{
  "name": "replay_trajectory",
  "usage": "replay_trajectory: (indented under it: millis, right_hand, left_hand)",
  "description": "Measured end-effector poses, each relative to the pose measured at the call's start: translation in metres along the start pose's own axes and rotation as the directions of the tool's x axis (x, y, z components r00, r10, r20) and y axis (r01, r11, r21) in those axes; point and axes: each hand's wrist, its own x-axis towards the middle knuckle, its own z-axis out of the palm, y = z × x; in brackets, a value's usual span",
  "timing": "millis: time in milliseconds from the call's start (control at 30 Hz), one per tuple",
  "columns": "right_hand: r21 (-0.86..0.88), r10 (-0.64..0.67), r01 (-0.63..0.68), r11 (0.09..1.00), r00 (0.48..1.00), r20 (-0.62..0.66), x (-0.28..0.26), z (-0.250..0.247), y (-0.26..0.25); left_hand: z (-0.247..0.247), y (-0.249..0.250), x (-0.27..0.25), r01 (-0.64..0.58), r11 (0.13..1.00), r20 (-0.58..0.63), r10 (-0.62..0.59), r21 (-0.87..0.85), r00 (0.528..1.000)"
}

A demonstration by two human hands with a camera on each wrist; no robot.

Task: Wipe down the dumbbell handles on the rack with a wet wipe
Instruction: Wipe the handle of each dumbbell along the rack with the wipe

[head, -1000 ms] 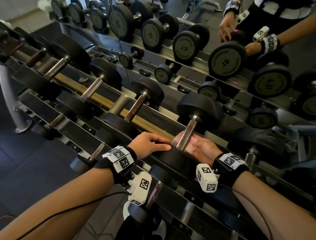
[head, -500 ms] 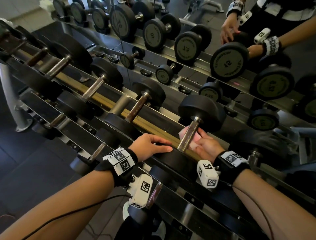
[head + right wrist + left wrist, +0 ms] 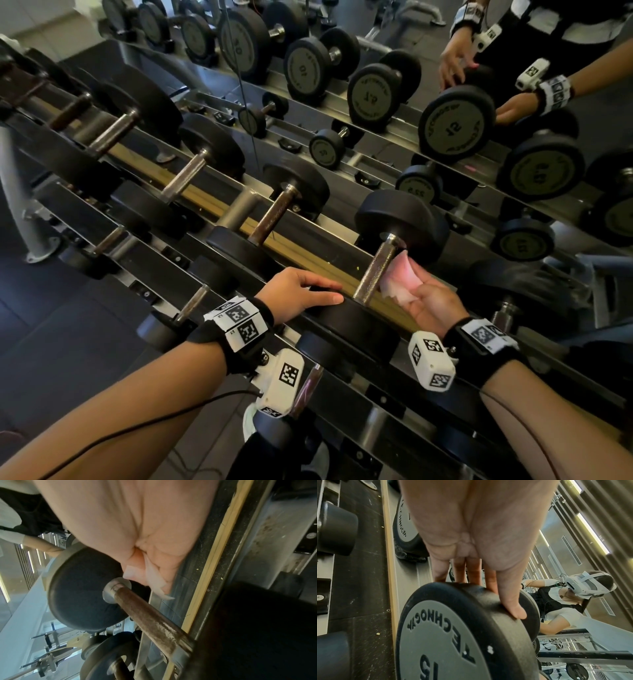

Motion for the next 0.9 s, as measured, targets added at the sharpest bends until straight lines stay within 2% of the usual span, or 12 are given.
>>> replay_trajectory:
  millis: [67,167,300,400,467,533,633,700,767,900]
  right_hand:
    - [-0.040,-0.040,0.038,0.998,0.999,-0.034,0.004,0.010,0.002]
    - [-0.250,-0.072,0.059,0.967,0.997,-0.040,0.000,0.021,0.011]
    - [-0.392,-0.075,0.054,0.918,0.997,-0.037,-0.020,0.020,0.024]
    - [-0.554,-0.018,0.071,0.830,0.995,0.101,-0.035,0.012,0.029]
    - [-0.602,0.051,0.038,0.797,0.990,0.129,-0.042,0.008,0.023]
    - [-0.578,0.014,0.047,0.815,0.995,0.100,-0.042,0.005,0.012]
    - [-0.294,-0.107,0.073,0.953,0.989,-0.103,-0.031,0.005,-0.003]
    - [-0.203,-0.132,0.101,0.974,0.981,-0.144,-0.021,0.013,-0.006]
    - [-0.287,-0.148,0.110,0.952,0.983,-0.112,-0.012,0.024,-0.001]
    - [-0.517,-0.202,0.116,0.848,0.973,-0.112,-0.011,0.034,0.012]
  left_hand:
    - [0.000,0.000,0.000,-0.006,1.000,-0.002,0.006,0.000,1.000]
    - [0.000,0.000,0.000,-0.008,1.000,-0.004,0.008,0.001,1.000]
    - [0.000,0.000,-0.001,-0.016,1.000,0.003,0.016,0.003,1.000]
    - [0.000,0.002,-0.001,-0.018,1.000,0.009,0.018,0.009,1.000]
    - [-0.001,0.004,-0.001,-0.015,1.000,0.017,0.015,0.020,1.000]
    - [-0.001,0.006,-0.002,-0.013,0.999,0.026,0.012,0.030,1.000]
    - [-0.002,0.008,-0.003,-0.012,1.000,0.020,0.012,0.028,1.000]
    - [-0.002,0.008,-0.003,-0.015,0.999,0.021,0.015,0.033,1.000]
    - [0.000,0.007,-0.004,-0.015,0.999,0.023,0.014,0.034,1.000]
    - [0.001,0.005,-0.003,-0.007,1.000,0.004,0.007,0.020,1.000]
